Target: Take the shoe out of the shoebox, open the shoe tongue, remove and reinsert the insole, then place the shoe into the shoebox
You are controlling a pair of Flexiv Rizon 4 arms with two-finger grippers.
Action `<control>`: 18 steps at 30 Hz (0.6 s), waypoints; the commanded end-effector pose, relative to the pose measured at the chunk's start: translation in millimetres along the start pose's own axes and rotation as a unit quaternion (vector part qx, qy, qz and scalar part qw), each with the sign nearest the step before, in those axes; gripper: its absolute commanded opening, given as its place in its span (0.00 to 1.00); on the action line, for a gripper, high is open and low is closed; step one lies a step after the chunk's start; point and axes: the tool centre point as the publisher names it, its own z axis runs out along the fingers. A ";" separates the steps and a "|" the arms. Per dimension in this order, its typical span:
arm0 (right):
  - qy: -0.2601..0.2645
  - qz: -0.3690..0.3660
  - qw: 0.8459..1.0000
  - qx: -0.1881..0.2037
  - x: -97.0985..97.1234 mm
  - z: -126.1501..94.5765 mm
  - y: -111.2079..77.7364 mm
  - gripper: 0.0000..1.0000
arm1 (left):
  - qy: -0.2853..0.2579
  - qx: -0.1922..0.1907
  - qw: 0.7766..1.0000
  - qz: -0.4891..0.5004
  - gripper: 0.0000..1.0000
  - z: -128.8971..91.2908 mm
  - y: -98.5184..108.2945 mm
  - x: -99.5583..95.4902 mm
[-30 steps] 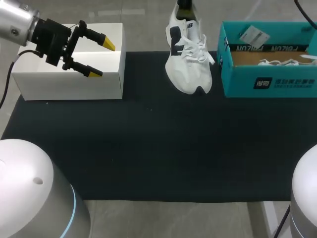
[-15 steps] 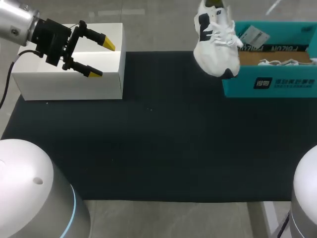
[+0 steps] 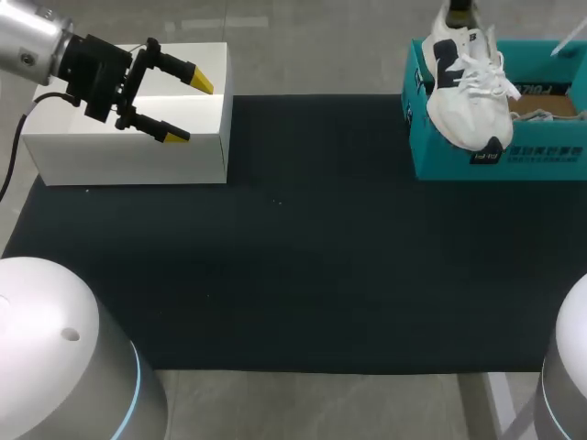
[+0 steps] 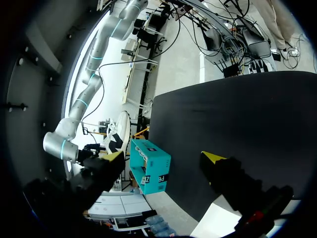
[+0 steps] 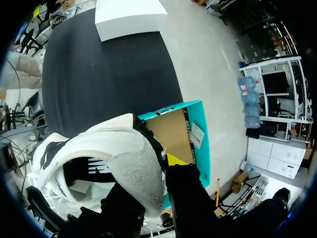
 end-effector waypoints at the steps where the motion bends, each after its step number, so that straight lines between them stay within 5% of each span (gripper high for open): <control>1: 0.005 -0.020 1.000 -0.023 -3.8 3.5 -14.1 0.00 | 0.001 0.001 1.000 0.000 1.00 -0.1 0.5 -0.3; 18: 0.017 -0.034 0.999 -0.004 -7.8 10.2 -19.8 0.00 | 0.001 0.001 1.000 0.000 1.00 -0.1 0.5 -0.3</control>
